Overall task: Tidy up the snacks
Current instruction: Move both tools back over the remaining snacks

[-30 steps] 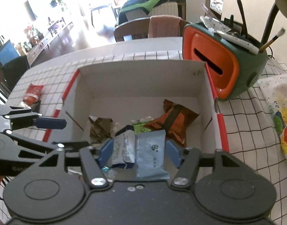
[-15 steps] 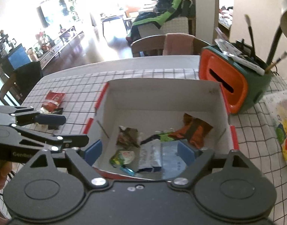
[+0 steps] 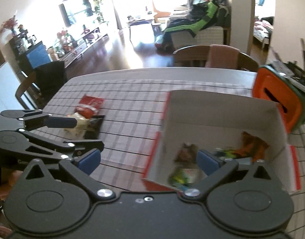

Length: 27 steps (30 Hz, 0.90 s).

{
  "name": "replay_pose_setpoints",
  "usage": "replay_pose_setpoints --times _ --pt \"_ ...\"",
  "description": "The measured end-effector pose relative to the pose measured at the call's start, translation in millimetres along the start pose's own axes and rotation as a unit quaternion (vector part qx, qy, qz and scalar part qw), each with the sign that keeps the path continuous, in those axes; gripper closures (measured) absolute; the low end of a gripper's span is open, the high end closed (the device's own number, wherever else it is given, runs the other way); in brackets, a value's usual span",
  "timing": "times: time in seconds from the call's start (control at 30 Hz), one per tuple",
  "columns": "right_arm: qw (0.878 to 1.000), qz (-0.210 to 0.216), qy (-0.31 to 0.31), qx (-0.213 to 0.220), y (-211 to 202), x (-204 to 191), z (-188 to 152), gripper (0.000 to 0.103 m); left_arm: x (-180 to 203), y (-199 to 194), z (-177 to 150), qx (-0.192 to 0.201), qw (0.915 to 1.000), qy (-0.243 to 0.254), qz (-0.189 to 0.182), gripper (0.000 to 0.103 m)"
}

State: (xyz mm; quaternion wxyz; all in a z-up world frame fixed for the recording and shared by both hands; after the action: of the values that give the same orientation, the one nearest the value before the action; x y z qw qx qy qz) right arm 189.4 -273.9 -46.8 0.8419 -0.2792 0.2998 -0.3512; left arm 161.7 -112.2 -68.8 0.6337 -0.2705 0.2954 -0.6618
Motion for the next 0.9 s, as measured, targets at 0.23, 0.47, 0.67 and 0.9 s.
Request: replay_pose_setpoints --times 0.23,0.47,0.67,0.9 --pt "1.0 0.009 -0.008 -0.01 33 -42 6 0.0 -58 -7 -16 0.008 0.9998 -0.016 0.005 0.007" --pt "1.0 0.012 -0.002 -0.022 68 -69 14 0.0 -121 1 -29 0.01 0.9987 -0.05 0.011 0.001" --pt "0.999 0.006 0.011 -0.031 103 -82 23 0.0 -161 19 -34 0.007 0.9974 -0.065 0.033 0.001" --pt "0.998 -0.009 0.027 -0.051 149 -84 33 0.0 -186 53 -43 -0.011 0.9978 -0.036 0.054 0.001"
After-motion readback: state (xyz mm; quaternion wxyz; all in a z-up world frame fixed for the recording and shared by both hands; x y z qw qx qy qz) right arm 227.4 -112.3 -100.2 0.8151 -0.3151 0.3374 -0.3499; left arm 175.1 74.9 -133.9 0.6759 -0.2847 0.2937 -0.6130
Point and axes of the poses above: each gripper's, at about its wrist camera, not at the fingertips, and y roughly the way its jaws point, x to its right, z to its top, the point moved 5 cm from there along y, roughly the way its jaws point, and after that the axes turned 11 degrees about z, right-handed, at the moved point
